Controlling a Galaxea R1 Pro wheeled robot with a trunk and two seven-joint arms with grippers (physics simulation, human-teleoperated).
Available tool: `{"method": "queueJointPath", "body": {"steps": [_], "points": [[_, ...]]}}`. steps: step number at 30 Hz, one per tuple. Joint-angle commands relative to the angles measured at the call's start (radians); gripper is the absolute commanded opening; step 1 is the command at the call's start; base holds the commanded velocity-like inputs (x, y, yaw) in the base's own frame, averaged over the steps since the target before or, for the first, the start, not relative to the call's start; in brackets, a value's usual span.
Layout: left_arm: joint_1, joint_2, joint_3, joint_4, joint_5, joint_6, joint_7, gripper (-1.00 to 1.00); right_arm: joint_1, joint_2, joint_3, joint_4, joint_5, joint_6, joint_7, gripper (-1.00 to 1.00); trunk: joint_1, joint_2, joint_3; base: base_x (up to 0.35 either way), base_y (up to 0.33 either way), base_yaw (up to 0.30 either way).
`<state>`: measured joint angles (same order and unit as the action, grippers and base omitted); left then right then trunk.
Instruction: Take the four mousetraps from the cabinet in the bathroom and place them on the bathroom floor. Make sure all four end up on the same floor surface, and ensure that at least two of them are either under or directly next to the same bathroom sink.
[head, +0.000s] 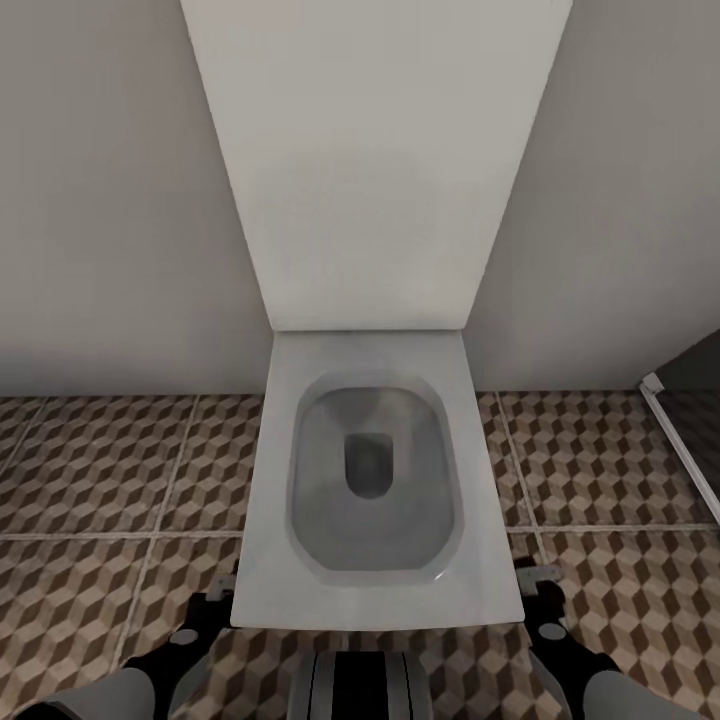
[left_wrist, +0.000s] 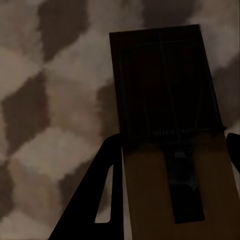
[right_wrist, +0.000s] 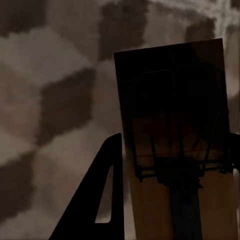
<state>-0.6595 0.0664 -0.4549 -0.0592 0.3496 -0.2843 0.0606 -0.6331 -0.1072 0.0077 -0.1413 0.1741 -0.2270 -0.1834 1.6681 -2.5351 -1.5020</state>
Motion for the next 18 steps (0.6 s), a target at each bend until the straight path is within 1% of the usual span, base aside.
{"method": "queueJointPath", "body": {"steps": [1, 3, 6, 7, 9, 12, 15, 18], "points": [[0.0, 0.002, -0.009, -0.001, 0.002, -0.002, 0.002, -1.0, 0.0, 0.0, 0.0, -0.002, 0.007, -0.002, -0.004, -1.0, 0.0, 0.0, -0.001, 0.0, 0.0, 0.0], [0.0, 0.01, -0.009, -0.006, 0.001, -0.001, -0.015, -1.0, 0.0, 0.001, 0.0, -0.015, 0.007, -0.001, -0.004, -1.0, 0.0, 0.0, -0.001, 0.0, 0.0, 0.0], [0.0, 0.032, -0.008, -0.028, 0.001, 0.0, -0.03, -1.0, 0.0, 0.002, 0.0, -0.031, 0.007, 0.0, -0.004, -1.0, 0.0, 0.0, -0.001, 0.0, 0.0, 0.0], [0.0, 0.043, -0.008, -0.046, 0.002, 0.002, -0.033, -1.0, 0.0, 0.003, 0.0, -0.034, 0.007, 0.0, -0.004, -1.0, 0.0, 0.0, -0.001, 0.0, 0.0, 0.0], [0.0, 0.057, -0.008, -0.078, 0.002, 0.006, -0.034, -1.0, 0.0, 0.003, 0.0, -0.037, 0.007, 0.0, -0.004, -1.0, 0.0, 0.0, -0.001, 0.0, 0.0, 0.0], [0.0, 0.07, -0.008, -0.115, 0.002, 0.012, -0.031, -1.0, 0.0, 0.004, 0.0, -0.04, 0.007, 0.0, -0.004, -1.0, 0.0, 0.0, -0.001, 0.0, 0.0, 0.0], [0.001, 0.077, -0.007, -0.128, 0.002, 0.021, -0.03, -1.0, 0.0, 0.006, 0.001, -0.041, 0.007, 0.0, -0.004, -1.0, 0.0, 0.0, -0.001, 0.0, 0.0, 0.0], [0.003, 0.08, -0.007, -0.134, 0.002, 0.067, -0.034, -1.0, 0.0, 0.007, 0.001, -0.041, 0.007, 0.0, -0.004, -1.0, 0.0, 0.0, -0.001, 0.0, 0.0, 0.0]]}}
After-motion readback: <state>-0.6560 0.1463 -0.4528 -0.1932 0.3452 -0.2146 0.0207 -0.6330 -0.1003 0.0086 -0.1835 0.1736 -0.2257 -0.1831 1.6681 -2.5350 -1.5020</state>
